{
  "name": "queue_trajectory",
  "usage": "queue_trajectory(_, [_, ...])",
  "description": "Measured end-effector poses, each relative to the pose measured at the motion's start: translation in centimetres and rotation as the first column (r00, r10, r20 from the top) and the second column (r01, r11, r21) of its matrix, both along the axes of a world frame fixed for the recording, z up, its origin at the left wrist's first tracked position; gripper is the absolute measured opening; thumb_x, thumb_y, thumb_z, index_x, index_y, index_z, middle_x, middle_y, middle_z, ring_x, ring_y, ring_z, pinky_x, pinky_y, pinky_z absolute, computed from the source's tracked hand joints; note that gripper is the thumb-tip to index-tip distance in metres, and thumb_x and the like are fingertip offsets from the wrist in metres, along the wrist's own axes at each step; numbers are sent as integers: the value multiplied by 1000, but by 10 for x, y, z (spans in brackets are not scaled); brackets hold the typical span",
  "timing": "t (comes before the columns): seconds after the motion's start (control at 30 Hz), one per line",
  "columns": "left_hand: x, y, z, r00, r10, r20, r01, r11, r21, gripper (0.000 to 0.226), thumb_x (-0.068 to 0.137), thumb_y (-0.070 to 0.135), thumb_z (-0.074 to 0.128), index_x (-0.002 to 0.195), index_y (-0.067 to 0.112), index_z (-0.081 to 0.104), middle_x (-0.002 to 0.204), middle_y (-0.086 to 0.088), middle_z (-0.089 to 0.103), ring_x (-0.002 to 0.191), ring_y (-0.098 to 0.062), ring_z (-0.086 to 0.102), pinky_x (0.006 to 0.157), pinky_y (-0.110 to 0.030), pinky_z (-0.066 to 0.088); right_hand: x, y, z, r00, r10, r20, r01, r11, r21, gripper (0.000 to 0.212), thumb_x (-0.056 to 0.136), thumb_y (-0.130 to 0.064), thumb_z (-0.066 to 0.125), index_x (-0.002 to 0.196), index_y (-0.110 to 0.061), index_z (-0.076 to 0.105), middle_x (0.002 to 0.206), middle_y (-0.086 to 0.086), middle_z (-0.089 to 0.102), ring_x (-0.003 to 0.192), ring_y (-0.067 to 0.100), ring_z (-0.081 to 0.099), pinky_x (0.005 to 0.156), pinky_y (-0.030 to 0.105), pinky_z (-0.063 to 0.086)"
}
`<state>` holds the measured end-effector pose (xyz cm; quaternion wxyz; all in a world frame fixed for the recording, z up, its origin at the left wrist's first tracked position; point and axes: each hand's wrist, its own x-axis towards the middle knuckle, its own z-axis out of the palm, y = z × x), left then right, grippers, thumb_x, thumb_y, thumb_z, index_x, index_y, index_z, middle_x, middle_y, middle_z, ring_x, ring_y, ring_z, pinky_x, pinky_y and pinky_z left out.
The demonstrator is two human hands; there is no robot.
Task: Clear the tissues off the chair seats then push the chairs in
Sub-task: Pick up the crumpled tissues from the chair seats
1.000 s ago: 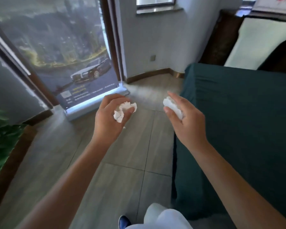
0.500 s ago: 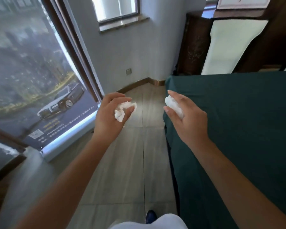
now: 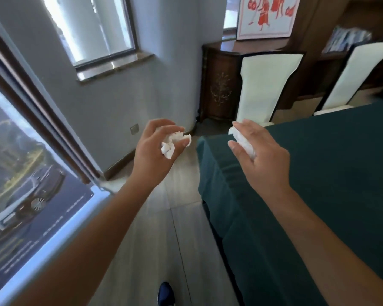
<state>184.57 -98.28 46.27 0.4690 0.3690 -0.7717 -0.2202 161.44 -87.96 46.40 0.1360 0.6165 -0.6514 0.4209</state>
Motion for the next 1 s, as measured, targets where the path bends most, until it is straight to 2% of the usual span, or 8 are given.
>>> queue_trajectory(0.17, [-30, -79, 19, 995, -96, -7, 95, 995, -29, 27, 90, 33, 78, 110, 15, 76, 122, 0, 61, 108, -12, 62, 86, -5, 44, -11, -43, 13, 992, -122, -40, 120, 992, -45, 38, 104, -44, 59, 137, -26, 65, 143, -3, 63, 118, 11, 63, 82, 21, 50])
queue_trajectory(0.3, [-74, -130, 21, 979, -206, -12, 205, 978, -28, 27, 91, 35, 77, 112, 18, 76, 124, 5, 58, 111, 4, 55, 87, -3, 41, -40, -76, 11, 975, -215, -59, 213, 976, -43, 38, 104, -44, 59, 137, -26, 66, 142, 0, 64, 107, 16, 70, 73, 24, 55])
queue_trajectory(0.37, [-93, -145, 17, 975, -224, -9, 223, 974, -29, 29, 90, 35, 78, 112, 17, 76, 125, 4, 58, 113, -1, 56, 87, -3, 41, -55, -90, 8, 972, -230, -57, 227, 973, -48, 38, 103, -44, 60, 136, -27, 66, 142, -2, 64, 108, 15, 69, 72, 29, 58])
queue_trajectory(0.5, [-138, -187, 12, 967, -254, 1, 254, 967, -4, 30, 89, 36, 78, 113, 18, 76, 126, 3, 59, 116, -14, 59, 88, -5, 43, -102, -130, 2, 958, -283, -43, 280, 958, -58, 41, 102, -48, 59, 136, -26, 66, 142, -2, 64, 110, 14, 67, 74, 29, 57])
queue_trajectory(0.63, [-175, -228, 19, 969, -245, 11, 245, 969, -29, 29, 90, 35, 78, 113, 17, 76, 126, 2, 59, 117, -13, 59, 89, -4, 42, -146, -176, 5, 963, -269, -8, 268, 962, -54, 40, 102, -45, 62, 137, -25, 65, 143, -1, 63, 116, 17, 67, 76, 34, 60])
queue_trajectory(0.8, [-216, -279, 30, 967, -253, 24, 254, 966, -39, 29, 91, 34, 77, 114, 17, 75, 128, 0, 59, 118, -13, 58, 90, -3, 41, -182, -225, 15, 967, -252, 22, 253, 961, -114, 39, 102, -41, 66, 136, -22, 67, 140, 0, 65, 119, 15, 66, 82, 32, 59])
queue_trajectory(1.0, [-258, -345, 27, 947, -321, 1, 321, 945, -58, 34, 90, 41, 74, 115, 18, 74, 128, 1, 59, 118, -11, 58, 93, -8, 44, -214, -275, 15, 942, -335, -7, 330, 933, -141, 38, 102, -45, 62, 133, -23, 69, 137, -1, 67, 116, 13, 67, 79, 30, 59])
